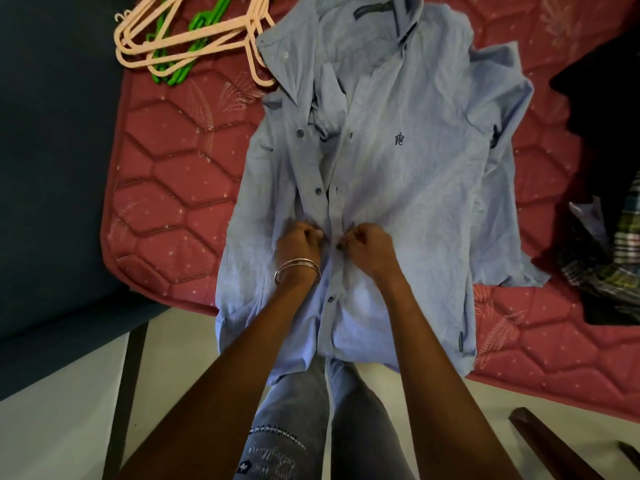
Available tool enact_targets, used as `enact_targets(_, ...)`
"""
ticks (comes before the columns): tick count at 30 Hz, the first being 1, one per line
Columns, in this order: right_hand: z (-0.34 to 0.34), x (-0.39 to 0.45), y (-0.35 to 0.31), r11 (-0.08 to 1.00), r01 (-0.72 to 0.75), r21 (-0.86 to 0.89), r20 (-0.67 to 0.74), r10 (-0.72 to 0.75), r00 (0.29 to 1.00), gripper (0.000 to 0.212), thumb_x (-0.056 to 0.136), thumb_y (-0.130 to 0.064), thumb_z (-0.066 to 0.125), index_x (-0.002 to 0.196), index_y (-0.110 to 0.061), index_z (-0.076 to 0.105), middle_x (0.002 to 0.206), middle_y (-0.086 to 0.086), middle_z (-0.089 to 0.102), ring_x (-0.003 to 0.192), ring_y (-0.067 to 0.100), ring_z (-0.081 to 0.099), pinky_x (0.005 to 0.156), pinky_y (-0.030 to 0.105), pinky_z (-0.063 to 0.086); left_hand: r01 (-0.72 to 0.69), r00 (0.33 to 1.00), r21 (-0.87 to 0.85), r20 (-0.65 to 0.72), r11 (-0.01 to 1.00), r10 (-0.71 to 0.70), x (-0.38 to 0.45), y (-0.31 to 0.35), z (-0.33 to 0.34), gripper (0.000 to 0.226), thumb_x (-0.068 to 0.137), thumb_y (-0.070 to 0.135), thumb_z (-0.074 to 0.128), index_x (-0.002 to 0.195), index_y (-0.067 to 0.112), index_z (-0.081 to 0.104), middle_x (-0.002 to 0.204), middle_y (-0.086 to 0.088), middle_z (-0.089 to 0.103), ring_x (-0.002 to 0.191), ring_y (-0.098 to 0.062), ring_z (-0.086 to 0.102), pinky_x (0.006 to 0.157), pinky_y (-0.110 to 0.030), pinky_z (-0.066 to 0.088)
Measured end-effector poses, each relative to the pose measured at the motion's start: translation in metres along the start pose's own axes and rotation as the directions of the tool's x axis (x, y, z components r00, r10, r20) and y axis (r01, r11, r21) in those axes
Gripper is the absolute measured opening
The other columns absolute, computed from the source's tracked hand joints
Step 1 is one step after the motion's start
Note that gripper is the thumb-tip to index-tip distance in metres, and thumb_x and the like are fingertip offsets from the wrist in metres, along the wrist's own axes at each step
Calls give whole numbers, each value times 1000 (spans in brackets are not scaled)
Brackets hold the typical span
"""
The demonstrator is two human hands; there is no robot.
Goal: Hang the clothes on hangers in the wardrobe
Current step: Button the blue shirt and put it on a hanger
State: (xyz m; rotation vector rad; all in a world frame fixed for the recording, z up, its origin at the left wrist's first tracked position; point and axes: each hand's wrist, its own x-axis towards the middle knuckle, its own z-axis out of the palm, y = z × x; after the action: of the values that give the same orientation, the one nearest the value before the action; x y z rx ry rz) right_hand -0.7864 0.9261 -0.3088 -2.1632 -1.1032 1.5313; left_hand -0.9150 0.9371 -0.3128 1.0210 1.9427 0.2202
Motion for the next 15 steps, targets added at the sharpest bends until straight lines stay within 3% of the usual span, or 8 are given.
enact_targets(3, -6, 9, -19, 992, 121, -28, -352, -123, 928, 14, 88, 3, 50, 85, 8, 64, 76, 18, 66, 65, 22, 56, 56, 16, 33, -268, 949, 23, -168, 963, 268, 10, 16, -12, 10, 86, 9, 57, 84, 5, 66, 81, -12, 68, 77, -25, 61, 70, -31, 48)
enact_targets(4, -6, 14, -26, 990, 137, -18, -398, -133, 908, 13, 87, 4, 52, 89, 7, 64, 79, 18, 67, 67, 21, 57, 59, 15, 33, -352, 914, 32, -201, 935, 351, 17, 21, -13, 12, 84, 9, 56, 83, 3, 66, 82, -14, 68, 78, -27, 62, 72, -33, 47)
enact_targets(6, 1, 31, -40, 989, 145, -26, -348, -145, 926, 11, 86, -1, 59, 94, 4, 64, 87, 17, 69, 76, 25, 62, 68, 18, 39, -436, 869, 90, -218, 895, 445, 36, 32, -12, 14, 81, 10, 54, 82, 3, 67, 81, -14, 68, 79, -29, 62, 74, -34, 46)
enact_targets(8, 11, 46, -49, 980, 139, -144, -253, -172, 952, 19, 86, -11, 64, 98, 4, 63, 95, 20, 67, 90, 33, 61, 78, 31, 42, -406, 886, 127, -187, 905, 424, 57, 43, -12, 15, 80, 8, 56, 85, 4, 70, 84, -14, 70, 83, -30, 64, 77, -35, 48)
enact_targets(11, 23, 52, -52, 902, 139, -408, -191, -234, 953, 27, 93, -14, 54, 106, 9, 58, 108, 28, 58, 105, 40, 53, 87, 45, 39, -260, 956, 263, -61, 929, 285, 77, 48, -8, 15, 81, 10, 64, 92, 7, 74, 93, -15, 72, 91, -31, 66, 83, -37, 51)
enact_targets(13, 25, 55, -52, 924, 63, -378, -259, -170, 951, 25, 96, -11, 48, 107, 9, 58, 111, 27, 57, 105, 41, 54, 85, 43, 40, -222, 969, 336, -30, 915, 246, 82, 49, -6, 16, 82, 13, 65, 93, 6, 74, 96, -16, 71, 92, -32, 66, 82, -40, 52)
enact_targets(15, 24, 54, -50, 978, 9, -209, -367, -87, 926, 21, 93, -11, 52, 102, 4, 63, 103, 22, 64, 97, 38, 59, 76, 35, 42, -223, 967, 370, -31, 902, 252, 82, 50, -4, 17, 84, 16, 63, 94, 6, 74, 97, -15, 71, 93, -32, 65, 82, -39, 51)
